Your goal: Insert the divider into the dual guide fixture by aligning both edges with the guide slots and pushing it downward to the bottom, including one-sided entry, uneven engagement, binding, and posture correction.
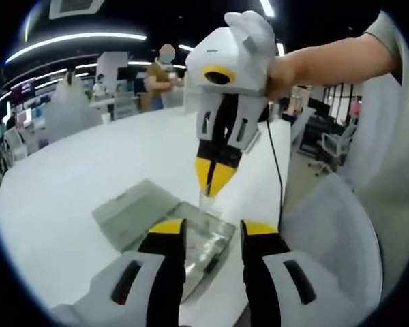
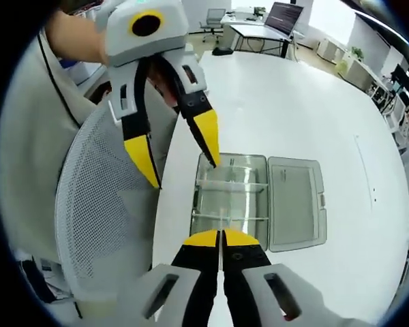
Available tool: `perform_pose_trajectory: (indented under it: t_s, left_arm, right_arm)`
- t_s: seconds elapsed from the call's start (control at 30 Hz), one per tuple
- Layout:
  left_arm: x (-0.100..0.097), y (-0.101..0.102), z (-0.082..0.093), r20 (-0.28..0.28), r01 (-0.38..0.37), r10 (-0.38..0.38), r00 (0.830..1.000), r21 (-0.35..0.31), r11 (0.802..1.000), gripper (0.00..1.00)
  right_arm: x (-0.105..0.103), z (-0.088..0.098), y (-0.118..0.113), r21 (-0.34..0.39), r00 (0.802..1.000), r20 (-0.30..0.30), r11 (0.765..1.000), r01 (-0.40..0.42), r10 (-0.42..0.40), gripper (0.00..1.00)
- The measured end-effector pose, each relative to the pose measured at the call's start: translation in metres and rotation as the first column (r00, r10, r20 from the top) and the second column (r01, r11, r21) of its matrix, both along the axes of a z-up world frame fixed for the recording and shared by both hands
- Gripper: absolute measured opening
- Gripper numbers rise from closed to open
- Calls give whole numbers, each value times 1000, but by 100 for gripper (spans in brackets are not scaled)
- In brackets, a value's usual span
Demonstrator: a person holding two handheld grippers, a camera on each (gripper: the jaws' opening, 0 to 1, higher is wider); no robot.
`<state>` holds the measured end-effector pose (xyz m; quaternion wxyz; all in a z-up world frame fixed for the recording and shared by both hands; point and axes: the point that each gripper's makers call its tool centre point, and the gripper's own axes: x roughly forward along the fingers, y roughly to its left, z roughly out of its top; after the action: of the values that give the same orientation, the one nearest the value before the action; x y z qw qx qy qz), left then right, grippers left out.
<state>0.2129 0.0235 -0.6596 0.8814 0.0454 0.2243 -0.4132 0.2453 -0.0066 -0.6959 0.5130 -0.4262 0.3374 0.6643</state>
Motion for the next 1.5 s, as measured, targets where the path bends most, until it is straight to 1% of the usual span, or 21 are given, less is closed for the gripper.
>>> perform_pose_trajectory:
  t_s: [0.1,0.5,0.63,0.97,1.17,1.43,1.5]
  left_arm:
    - [0,2,0,-3,-9,9,1000,-3,1000,35]
    - [0,5,-2,-14,-40,40,999,-12,999,52]
    - [-1,4,-2,-17,-43,42,999,-17,999,53]
    - [-2,7,-6,-30,-57,57,998,-17,998,61]
    - [-1,11,-11,-54,-79,78,995,-17,997,66]
    - [-1,16,-17,-94,-109,107,990,-21,994,68]
    - [-1,17,-18,-96,-113,110,989,-22,993,68]
  right_arm:
    - [2,-5,-1,-7,1000,3,1000,15,-15,0]
    - [6,-13,0,-23,999,15,999,34,-34,0]
    - [9,-16,0,-27,999,26,999,37,-36,0]
    - [9,-21,3,-35,999,29,998,44,-43,0]
    - [10,-22,4,-41,998,39,998,47,-45,0]
    - [11,-26,5,-46,998,32,998,48,-46,0]
    - [11,-27,4,-48,998,33,998,46,-45,0]
